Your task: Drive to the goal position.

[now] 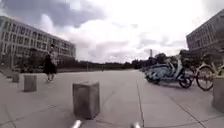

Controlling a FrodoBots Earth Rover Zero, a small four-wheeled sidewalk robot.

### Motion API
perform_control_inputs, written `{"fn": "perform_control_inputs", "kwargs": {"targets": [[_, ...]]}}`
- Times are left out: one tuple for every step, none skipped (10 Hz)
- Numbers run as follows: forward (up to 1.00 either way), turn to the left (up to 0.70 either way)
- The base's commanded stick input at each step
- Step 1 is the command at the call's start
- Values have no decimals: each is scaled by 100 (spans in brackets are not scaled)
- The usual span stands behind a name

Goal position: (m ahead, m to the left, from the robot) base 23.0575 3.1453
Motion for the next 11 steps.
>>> {"fn": "perform_control_inputs", "kwargs": {"targets": [[70, -35], [70, -35], [70, -35], [70, -34], [70, -17], [70, 0], [70, 0], [70, 0], [70, 0], [70, 0], [70, 0]]}}
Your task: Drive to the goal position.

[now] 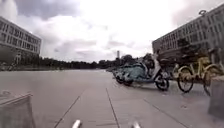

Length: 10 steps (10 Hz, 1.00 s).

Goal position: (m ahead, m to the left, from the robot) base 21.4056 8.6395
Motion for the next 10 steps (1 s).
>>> {"fn": "perform_control_inputs", "kwargs": {"targets": [[70, 0], [70, 0], [70, 0], [70, 0], [70, 0], [70, 0], [70, 0], [70, 0], [70, 0], [70, 1]]}}
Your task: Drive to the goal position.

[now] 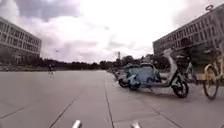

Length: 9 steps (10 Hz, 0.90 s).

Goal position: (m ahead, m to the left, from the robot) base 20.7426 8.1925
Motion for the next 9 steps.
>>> {"fn": "perform_control_inputs", "kwargs": {"targets": [[70, 2], [70, 3], [70, 4], [70, 9], [70, 17], [70, 24], [70, 28], [70, 35], [70, 31]]}}
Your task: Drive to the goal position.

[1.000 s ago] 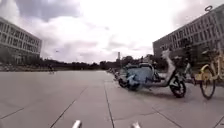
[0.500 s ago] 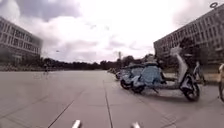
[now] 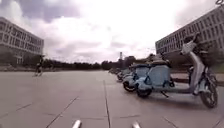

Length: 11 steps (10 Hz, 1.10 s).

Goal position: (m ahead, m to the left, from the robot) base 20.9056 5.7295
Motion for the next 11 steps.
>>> {"fn": "perform_control_inputs", "kwargs": {"targets": [[70, 11], [70, 0], [70, 0], [70, 0], [70, 0], [70, 0], [70, 0], [70, 0], [70, 1], [70, 2], [70, 3]]}}
